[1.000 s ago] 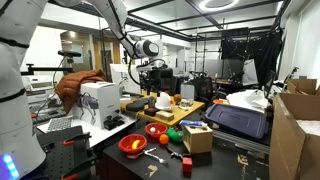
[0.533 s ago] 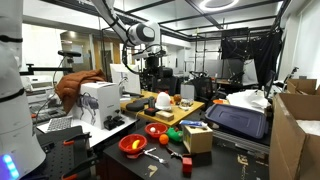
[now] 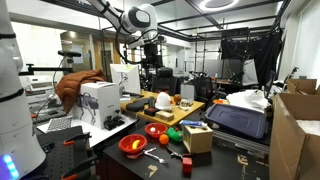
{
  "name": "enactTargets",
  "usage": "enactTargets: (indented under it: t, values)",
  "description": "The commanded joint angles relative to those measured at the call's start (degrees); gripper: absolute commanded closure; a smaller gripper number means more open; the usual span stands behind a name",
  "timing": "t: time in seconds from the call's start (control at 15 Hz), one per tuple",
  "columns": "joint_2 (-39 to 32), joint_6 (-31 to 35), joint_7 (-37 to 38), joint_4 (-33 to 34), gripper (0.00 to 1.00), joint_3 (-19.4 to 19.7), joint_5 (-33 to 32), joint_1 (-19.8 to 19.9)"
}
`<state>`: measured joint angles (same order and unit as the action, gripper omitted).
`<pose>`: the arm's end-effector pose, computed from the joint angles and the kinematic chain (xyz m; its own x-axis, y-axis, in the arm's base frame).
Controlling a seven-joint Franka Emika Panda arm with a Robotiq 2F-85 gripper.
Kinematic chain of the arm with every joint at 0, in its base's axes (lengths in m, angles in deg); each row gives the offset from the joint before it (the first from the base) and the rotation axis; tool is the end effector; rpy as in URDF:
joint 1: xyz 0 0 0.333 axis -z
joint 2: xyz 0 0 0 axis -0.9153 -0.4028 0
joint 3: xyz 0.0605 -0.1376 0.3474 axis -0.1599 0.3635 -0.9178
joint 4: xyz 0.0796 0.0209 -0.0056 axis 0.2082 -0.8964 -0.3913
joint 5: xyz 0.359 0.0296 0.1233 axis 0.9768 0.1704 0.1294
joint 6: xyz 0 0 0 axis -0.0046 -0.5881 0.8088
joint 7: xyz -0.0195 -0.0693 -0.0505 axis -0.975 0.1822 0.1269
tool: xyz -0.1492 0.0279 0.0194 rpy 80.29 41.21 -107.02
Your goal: Pick up the orange block from the bowl and put it on the table.
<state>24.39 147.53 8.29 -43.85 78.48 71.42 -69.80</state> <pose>0.5295 0.0395 0.4453 0.9927 0.1162 0.0318 0.1127 -0.9889 0.0964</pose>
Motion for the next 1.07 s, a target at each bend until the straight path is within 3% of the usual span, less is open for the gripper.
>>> enactTargets:
  t: [0.0, 0.53, 0.67, 1.0]
  values:
    - [5.88, 2.69, -0.06, -4.31, 0.00, 0.49, 0.08, 1.43]
    - [12.49, 5.34, 0.40, -7.90, 0.00, 1.83, 2.51, 3.17]
    - [12.67, 4.64, 3.51, -7.72, 0.00, 1.87, 2.64, 3.91]
    - [10.39, 3.38, 1.59, -5.62, 0.00, 1.47, 1.81, 3.63]
